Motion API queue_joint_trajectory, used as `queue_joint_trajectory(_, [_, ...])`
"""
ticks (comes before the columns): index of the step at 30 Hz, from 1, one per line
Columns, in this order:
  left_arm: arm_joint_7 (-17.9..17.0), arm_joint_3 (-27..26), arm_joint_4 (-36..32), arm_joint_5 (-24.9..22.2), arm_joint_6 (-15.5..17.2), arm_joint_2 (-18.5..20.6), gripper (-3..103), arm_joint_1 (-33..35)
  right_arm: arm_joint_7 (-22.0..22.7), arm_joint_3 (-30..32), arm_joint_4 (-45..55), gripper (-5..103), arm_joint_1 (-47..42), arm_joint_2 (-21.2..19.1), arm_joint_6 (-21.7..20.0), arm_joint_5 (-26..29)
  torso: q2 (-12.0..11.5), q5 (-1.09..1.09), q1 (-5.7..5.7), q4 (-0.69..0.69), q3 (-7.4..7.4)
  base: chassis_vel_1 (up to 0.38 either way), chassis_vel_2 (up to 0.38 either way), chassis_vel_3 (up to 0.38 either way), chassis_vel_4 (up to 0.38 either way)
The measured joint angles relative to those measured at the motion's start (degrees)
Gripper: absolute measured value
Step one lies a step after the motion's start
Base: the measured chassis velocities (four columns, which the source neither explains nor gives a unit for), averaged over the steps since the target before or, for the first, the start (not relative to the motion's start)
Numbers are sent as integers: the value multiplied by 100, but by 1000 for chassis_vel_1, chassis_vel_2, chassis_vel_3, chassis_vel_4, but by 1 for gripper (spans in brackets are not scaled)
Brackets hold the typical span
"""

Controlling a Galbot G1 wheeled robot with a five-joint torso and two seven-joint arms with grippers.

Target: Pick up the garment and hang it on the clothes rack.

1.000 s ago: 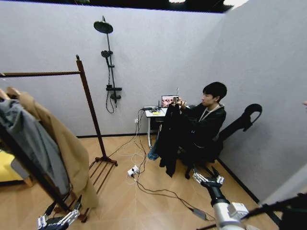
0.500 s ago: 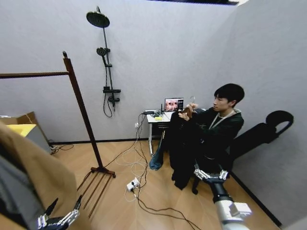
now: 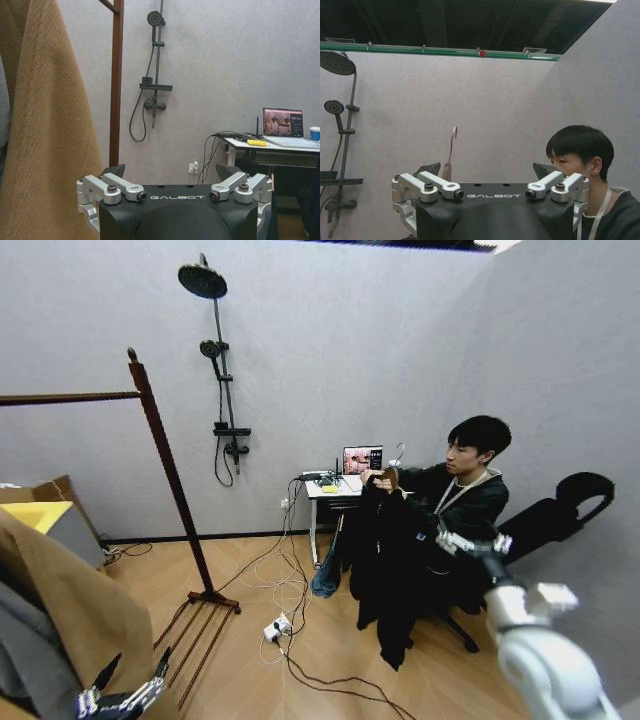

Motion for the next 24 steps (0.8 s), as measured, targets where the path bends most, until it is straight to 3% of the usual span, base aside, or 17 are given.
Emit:
queue_joint_trajectory(11, [-1, 0, 0, 0, 0, 0, 100, 1, -152, -1191, -1579, 100, 1767, -206, -30, 90, -2, -1, 3, -1, 1, 0, 0, 0, 0])
queue_joint_trajectory(14, [1, 0, 0, 0, 0, 0, 100, 0, -222, -1678, -1945, 100, 2453, -130, 35, 4, -2, -3, 3, 0, 1, 0, 0, 0, 0])
queue_joint_trajectory(24, [0, 0, 0, 0, 0, 0, 100, 0, -292, -2343, -3079, 100, 3545, 144, 189, -330, -2, -2, 3, -1, 0, 0, 0, 0, 0])
